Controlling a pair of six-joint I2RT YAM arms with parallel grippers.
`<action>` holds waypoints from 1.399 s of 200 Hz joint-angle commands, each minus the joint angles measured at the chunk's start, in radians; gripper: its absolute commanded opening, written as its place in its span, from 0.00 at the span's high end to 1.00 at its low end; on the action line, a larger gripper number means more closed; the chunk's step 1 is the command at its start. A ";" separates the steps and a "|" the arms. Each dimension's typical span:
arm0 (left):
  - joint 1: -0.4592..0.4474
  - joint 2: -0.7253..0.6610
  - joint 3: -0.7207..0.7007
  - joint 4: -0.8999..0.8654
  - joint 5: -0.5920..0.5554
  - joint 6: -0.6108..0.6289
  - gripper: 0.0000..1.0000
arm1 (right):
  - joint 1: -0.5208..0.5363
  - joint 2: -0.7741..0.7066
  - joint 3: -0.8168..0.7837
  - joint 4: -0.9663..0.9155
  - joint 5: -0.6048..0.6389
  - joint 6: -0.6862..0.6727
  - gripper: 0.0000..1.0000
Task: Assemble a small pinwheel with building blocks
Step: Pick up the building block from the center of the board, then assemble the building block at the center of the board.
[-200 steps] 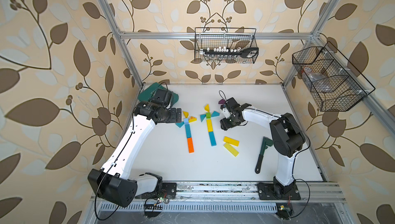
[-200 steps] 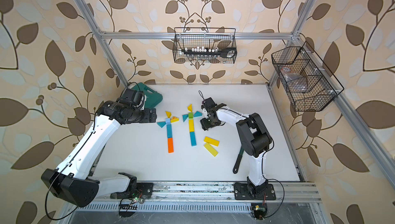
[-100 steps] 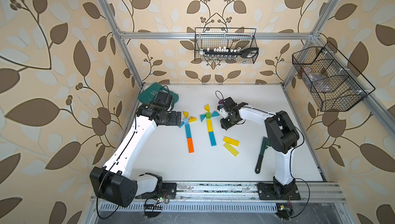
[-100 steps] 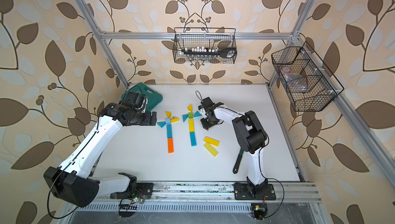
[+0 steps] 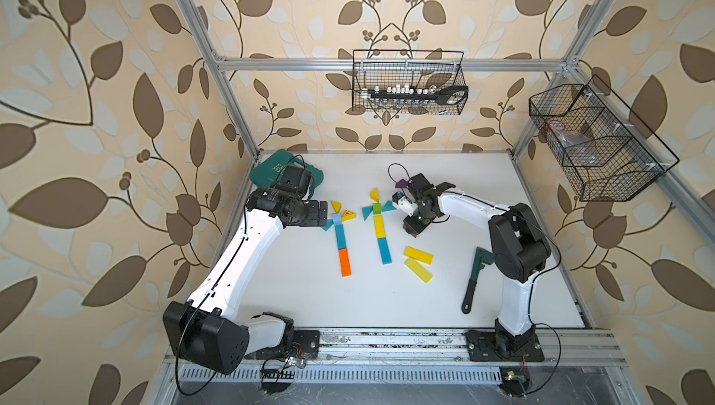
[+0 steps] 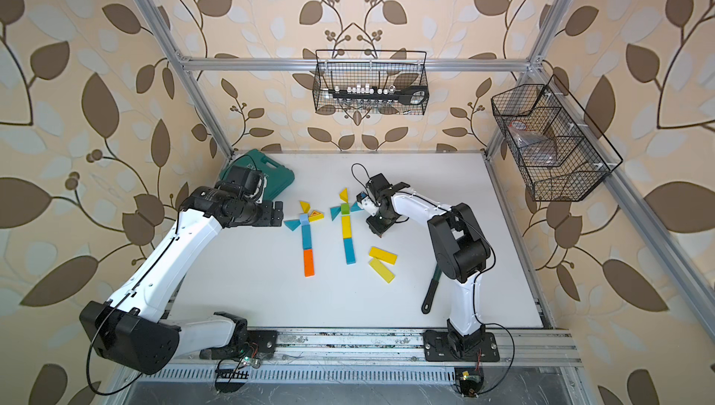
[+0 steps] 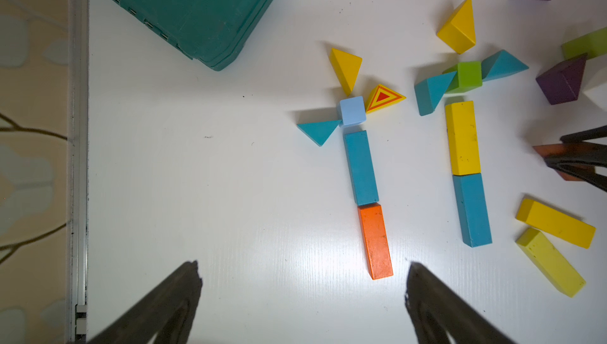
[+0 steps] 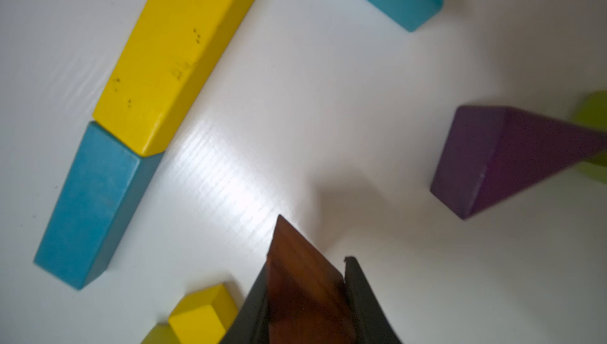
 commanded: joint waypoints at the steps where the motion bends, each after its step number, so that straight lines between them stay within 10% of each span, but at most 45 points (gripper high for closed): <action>1: 0.010 -0.024 -0.006 0.010 -0.002 0.018 0.01 | -0.097 -0.107 -0.004 -0.075 0.011 -0.170 0.98; 79: 0.012 -0.026 -0.012 0.017 0.013 0.024 0.01 | -0.319 0.099 0.244 -0.113 -0.112 -0.409 0.98; 238: 0.012 0.020 -0.015 0.026 0.039 0.036 0.01 | -0.320 0.447 0.581 -0.166 -0.111 -0.626 1.00; 280: 0.012 0.032 -0.014 0.025 0.043 0.038 0.01 | -0.321 0.477 0.607 -0.168 -0.110 -0.645 0.87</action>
